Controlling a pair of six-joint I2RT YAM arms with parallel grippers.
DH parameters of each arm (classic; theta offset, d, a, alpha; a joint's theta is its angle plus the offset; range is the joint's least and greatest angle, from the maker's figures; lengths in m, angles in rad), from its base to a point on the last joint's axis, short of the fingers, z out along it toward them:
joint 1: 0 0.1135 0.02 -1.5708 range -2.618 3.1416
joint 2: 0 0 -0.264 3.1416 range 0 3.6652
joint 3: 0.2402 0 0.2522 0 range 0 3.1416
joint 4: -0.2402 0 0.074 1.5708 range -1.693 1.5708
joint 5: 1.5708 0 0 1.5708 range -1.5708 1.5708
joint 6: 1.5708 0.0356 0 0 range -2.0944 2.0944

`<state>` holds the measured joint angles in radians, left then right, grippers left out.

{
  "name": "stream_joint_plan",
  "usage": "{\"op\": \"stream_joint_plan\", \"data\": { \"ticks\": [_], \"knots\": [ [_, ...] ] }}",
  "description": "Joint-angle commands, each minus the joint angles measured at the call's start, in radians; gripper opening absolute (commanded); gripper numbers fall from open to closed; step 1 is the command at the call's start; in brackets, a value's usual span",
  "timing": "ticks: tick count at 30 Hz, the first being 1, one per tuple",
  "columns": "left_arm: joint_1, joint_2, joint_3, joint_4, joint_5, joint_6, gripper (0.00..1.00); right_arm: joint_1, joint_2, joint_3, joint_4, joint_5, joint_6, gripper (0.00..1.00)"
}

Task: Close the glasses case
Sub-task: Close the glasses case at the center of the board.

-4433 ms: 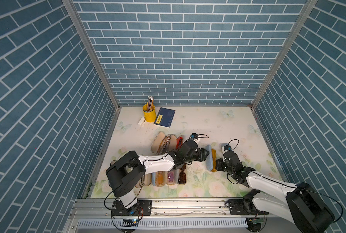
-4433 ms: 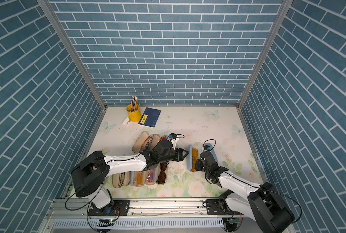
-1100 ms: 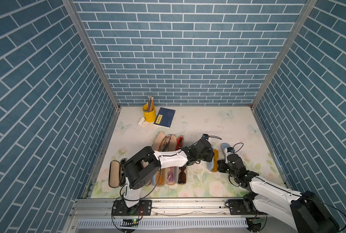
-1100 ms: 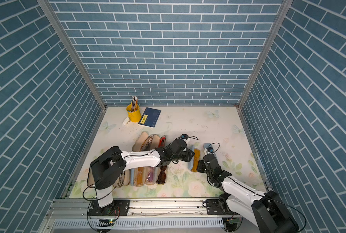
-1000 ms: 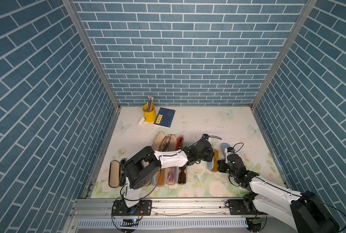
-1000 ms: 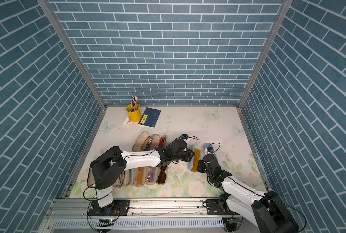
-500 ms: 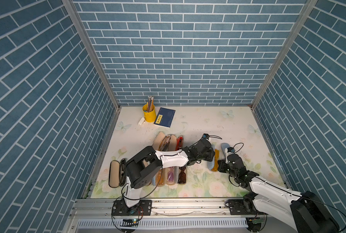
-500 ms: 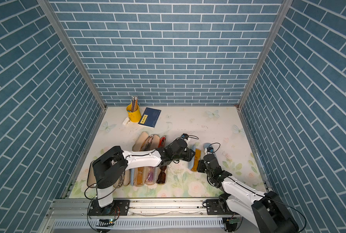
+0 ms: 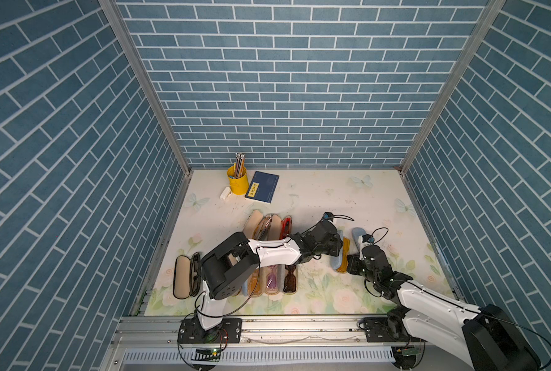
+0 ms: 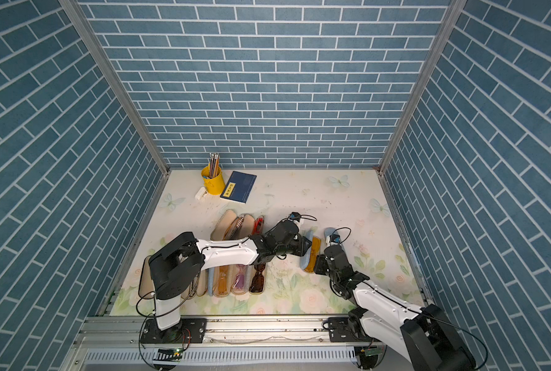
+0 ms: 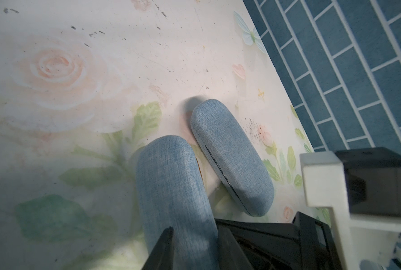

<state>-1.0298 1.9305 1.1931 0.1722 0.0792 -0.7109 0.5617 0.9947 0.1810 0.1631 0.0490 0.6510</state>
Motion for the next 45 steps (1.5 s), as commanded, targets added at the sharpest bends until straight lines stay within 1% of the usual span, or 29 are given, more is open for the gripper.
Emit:
{"op": "stream_joint_plan", "data": {
  "ticks": [1,18,24,34,35,36,45],
  "knots": [
    [-0.006,0.055,-0.004,-0.035,0.043,-0.009,0.34,0.001,0.005,-0.003,-0.019,-0.019,-0.007,0.04],
    [-0.012,0.067,-0.009,-0.022,0.05,-0.016,0.34,-0.002,0.051,0.017,0.014,-0.036,-0.023,0.04],
    [-0.015,0.083,0.001,-0.02,0.057,-0.019,0.34,-0.013,0.044,0.027,0.012,-0.053,-0.032,0.04],
    [-0.025,0.122,0.007,0.006,0.078,-0.039,0.34,-0.057,0.016,0.041,0.006,-0.119,-0.052,0.05],
    [-0.026,0.126,0.007,0.012,0.078,-0.039,0.34,-0.062,0.017,0.046,0.005,-0.152,-0.055,0.05],
    [-0.029,0.13,0.008,0.015,0.081,-0.042,0.34,-0.065,0.016,0.048,0.007,-0.159,-0.057,0.06],
    [-0.053,0.174,0.017,0.042,0.102,-0.065,0.35,-0.098,0.052,0.076,0.009,-0.225,-0.092,0.06]
  ]
}}
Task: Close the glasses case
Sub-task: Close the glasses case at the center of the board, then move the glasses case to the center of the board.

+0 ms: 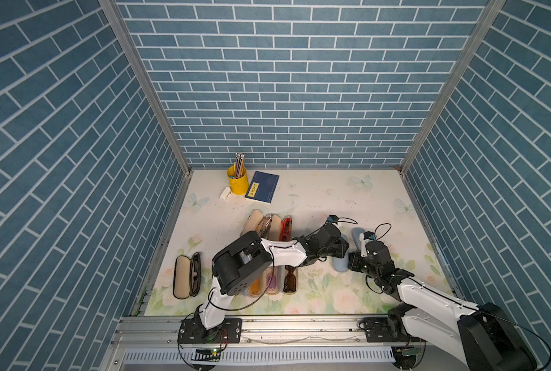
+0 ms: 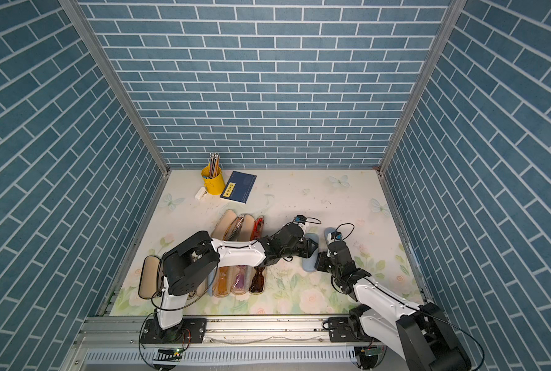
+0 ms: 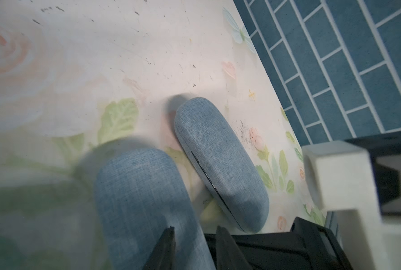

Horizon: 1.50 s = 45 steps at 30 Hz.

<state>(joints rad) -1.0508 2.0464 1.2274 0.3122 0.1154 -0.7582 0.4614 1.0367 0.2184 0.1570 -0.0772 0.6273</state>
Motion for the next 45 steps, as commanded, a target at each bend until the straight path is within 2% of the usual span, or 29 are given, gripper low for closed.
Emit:
{"op": "stream_joint_plan", "data": {
  "ticks": [1,6,9,15,26,28,33,38,41,45],
  "knots": [
    [-0.035,0.061,-0.019,-0.097,0.066,-0.02,0.36,-0.009,0.01,0.044,0.009,-0.109,-0.074,0.07],
    [-0.037,0.061,-0.049,-0.079,0.057,-0.039,0.42,-0.077,-0.022,0.114,-0.1,-0.171,-0.111,0.26],
    [-0.037,0.063,-0.052,-0.081,0.05,-0.035,0.41,-0.116,-0.043,0.155,-0.148,-0.186,-0.131,0.3],
    [-0.037,0.079,-0.039,-0.091,0.044,-0.029,0.41,-0.203,-0.052,0.208,-0.203,-0.227,-0.169,0.31],
    [-0.036,0.131,0.002,-0.118,0.029,-0.015,0.39,-0.297,-0.077,0.261,-0.246,-0.29,-0.203,0.31],
    [-0.037,0.11,-0.007,-0.1,0.027,-0.025,0.43,-0.303,-0.08,0.269,-0.257,-0.29,-0.212,0.31],
    [-0.033,0.025,-0.001,-0.105,0.012,-0.036,0.62,-0.32,-0.105,0.282,-0.289,-0.286,-0.231,0.31],
    [-0.016,-0.102,-0.057,-0.106,-0.028,-0.047,0.71,-0.335,-0.166,0.267,-0.319,-0.289,-0.217,0.33],
    [0.012,-0.192,-0.131,-0.099,-0.052,-0.058,0.72,-0.335,-0.202,0.255,-0.337,-0.298,-0.207,0.37],
    [0.076,-0.378,-0.276,-0.085,-0.099,-0.062,0.74,-0.333,-0.272,0.215,-0.344,-0.321,-0.164,0.57]
  ]
}}
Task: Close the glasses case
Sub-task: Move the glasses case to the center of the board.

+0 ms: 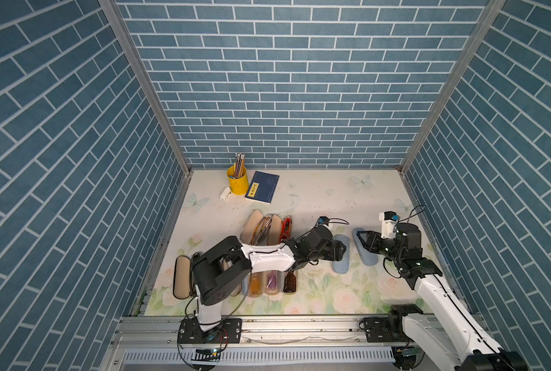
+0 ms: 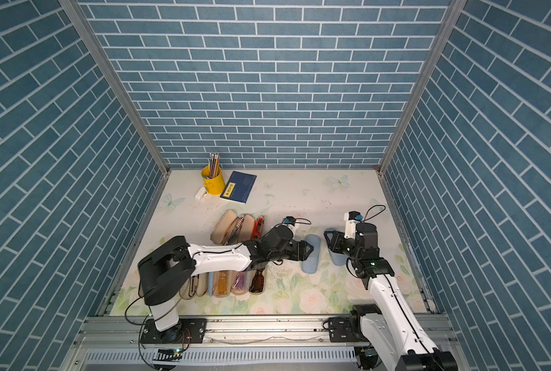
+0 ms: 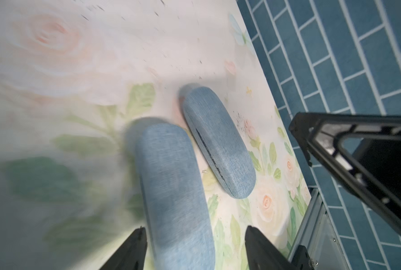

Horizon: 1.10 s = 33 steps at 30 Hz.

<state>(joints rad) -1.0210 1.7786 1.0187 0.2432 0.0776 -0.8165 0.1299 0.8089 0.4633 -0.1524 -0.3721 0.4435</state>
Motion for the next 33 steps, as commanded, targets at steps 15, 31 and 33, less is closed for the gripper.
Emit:
{"op": "stream_joint_plan", "data": {
  "ticks": [15,31,33],
  "knots": [
    [0.108,-0.774,-0.301,-0.258,-0.367,0.116,0.92,0.667,0.11,0.01,-0.096,0.613,0.306,0.69],
    [0.11,-0.955,-0.413,-0.326,-0.42,0.077,0.92,0.899,0.528,0.189,-0.342,0.984,0.405,0.65],
    [0.111,-0.956,-0.415,-0.329,-0.425,0.077,0.92,0.899,0.533,0.185,-0.35,0.999,0.406,0.65]
  ]
}}
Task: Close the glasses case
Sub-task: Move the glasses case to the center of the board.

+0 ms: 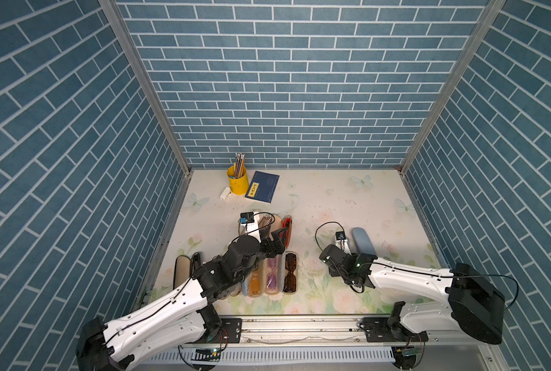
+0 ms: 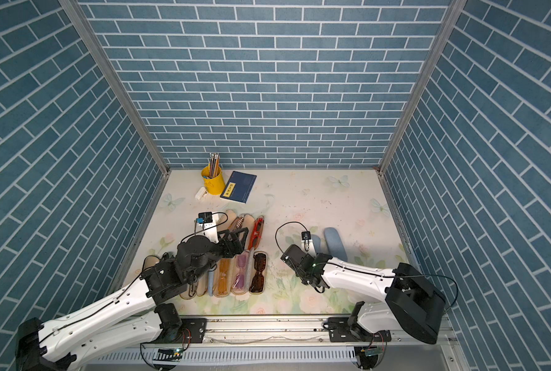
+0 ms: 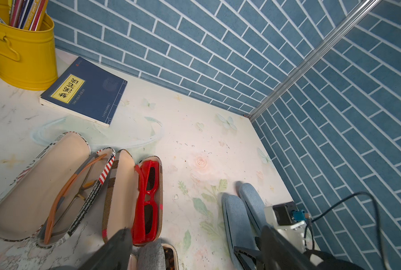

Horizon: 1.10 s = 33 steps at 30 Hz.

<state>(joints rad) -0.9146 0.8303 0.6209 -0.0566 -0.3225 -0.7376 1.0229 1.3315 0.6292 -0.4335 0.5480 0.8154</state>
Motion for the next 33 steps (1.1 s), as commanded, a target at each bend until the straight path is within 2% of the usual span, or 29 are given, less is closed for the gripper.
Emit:
{"op": "stream_joint_plan", "data": {
  "ticks": [1,7,15,18,21,26,30,33],
  "knots": [
    [0.005,-0.007,-0.019,-0.027,-0.025,-0.003,0.92,0.004,0.008,0.013,-0.062,0.079,0.029,0.64],
    [0.005,0.018,-0.023,-0.011,-0.023,-0.005,0.92,-0.063,-0.006,-0.041,0.011,0.052,-0.031,0.58],
    [0.014,0.037,-0.028,0.002,-0.023,0.003,0.92,-0.223,-0.046,-0.077,0.114,0.011,-0.145,0.56],
    [0.019,0.041,-0.033,0.001,-0.018,0.004,0.92,-0.233,-0.073,-0.06,0.166,-0.042,-0.185,0.57],
    [0.025,0.036,-0.039,-0.001,-0.02,0.0,0.93,-0.233,-0.1,-0.061,0.272,-0.169,-0.205,0.62],
    [0.06,0.041,-0.043,-0.006,0.033,-0.003,0.94,-0.233,-0.144,-0.111,0.567,-0.483,-0.178,0.68],
    [0.079,0.031,-0.055,-0.006,0.069,-0.008,0.94,-0.228,-0.062,-0.122,0.73,-0.685,-0.113,0.64],
    [0.081,0.019,-0.065,-0.014,0.075,-0.009,0.94,-0.185,0.002,-0.139,0.807,-0.728,-0.059,0.59]
  ]
}}
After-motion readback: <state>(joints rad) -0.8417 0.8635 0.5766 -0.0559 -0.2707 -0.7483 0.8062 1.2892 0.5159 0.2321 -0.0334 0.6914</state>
